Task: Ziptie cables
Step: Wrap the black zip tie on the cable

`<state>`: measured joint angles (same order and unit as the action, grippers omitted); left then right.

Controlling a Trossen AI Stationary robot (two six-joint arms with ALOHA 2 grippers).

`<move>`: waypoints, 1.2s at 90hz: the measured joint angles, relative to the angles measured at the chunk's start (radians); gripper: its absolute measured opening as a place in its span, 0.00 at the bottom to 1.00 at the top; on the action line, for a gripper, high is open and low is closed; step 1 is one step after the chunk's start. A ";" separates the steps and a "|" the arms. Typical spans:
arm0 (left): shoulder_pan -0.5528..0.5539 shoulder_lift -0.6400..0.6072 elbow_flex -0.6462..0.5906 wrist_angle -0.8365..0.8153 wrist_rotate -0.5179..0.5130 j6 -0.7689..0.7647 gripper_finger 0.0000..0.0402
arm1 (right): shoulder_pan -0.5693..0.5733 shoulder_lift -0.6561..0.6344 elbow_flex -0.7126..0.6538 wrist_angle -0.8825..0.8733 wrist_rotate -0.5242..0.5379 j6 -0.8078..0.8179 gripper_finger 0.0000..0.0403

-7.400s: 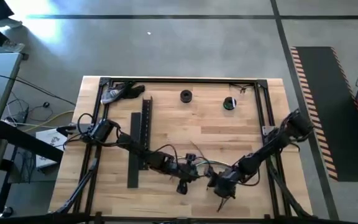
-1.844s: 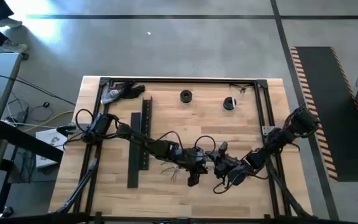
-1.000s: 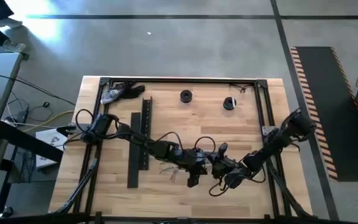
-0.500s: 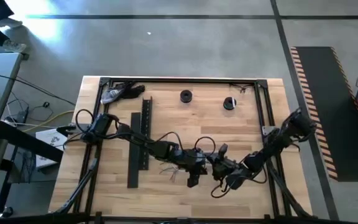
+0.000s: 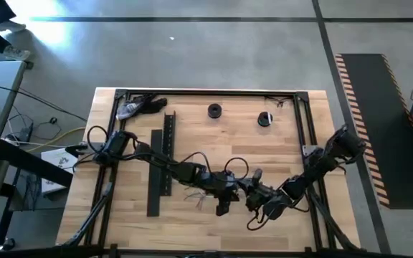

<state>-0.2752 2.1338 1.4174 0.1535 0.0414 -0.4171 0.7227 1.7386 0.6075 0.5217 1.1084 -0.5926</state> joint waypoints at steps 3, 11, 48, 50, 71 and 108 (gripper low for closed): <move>0.000 0.000 0.000 0.000 0.000 0.000 0.00 | 0.000 0.000 0.000 0.000 0.000 -0.012 0.00; 0.000 0.000 0.000 0.000 0.000 0.000 0.00 | 0.000 0.000 0.000 0.000 0.005 -0.037 0.00; 0.000 0.000 0.000 0.000 0.000 0.000 0.00 | 0.027 0.000 0.000 0.061 0.029 -0.176 0.00; 0.000 0.000 0.000 0.000 0.000 0.000 0.00 | 0.026 0.000 0.000 0.060 0.025 -0.176 0.00; 0.000 0.000 0.000 0.000 0.000 0.000 0.00 | 0.017 0.000 0.000 0.060 0.030 -0.168 0.00; 0.000 0.000 0.000 0.000 0.000 0.000 0.00 | 0.017 0.000 0.000 0.060 0.026 -0.148 0.00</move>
<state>-0.2756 2.1338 1.4174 0.1535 0.0410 -0.4171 0.7394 1.7386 0.6075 0.5815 1.1345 -0.7403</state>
